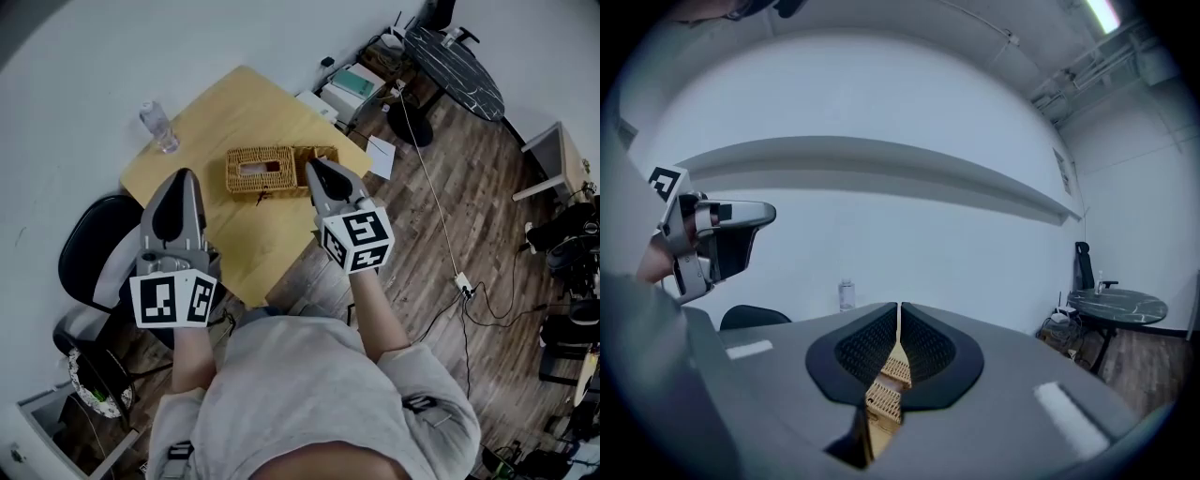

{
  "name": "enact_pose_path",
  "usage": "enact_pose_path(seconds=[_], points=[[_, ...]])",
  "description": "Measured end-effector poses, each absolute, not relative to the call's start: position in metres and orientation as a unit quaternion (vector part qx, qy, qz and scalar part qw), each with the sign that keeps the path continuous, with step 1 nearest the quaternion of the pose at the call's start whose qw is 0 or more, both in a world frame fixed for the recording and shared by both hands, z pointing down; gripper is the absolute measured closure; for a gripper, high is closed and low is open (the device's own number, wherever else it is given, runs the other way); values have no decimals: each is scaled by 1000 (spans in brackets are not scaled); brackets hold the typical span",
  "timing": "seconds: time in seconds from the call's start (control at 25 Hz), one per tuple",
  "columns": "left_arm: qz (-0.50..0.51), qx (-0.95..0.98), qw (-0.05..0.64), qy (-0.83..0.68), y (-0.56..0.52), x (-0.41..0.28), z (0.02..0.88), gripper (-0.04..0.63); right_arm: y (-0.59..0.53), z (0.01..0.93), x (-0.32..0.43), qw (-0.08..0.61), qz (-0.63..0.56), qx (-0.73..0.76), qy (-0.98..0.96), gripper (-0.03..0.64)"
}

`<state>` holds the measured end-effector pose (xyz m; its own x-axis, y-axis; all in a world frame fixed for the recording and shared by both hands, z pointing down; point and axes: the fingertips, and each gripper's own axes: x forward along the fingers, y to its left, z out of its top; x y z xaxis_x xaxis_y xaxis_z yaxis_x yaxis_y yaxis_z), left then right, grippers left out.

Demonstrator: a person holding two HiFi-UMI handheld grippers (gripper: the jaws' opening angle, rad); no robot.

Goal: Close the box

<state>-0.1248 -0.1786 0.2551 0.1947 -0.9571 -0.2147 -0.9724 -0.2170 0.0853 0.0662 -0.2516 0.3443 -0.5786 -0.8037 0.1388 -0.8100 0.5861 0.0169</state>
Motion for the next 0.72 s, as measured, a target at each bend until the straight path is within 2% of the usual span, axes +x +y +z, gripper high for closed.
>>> enact_pose_path(seconds=[0.72], points=[[113, -768, 52, 628, -152, -94, 242, 535, -208, 256, 111, 8, -62, 466, -883, 601]])
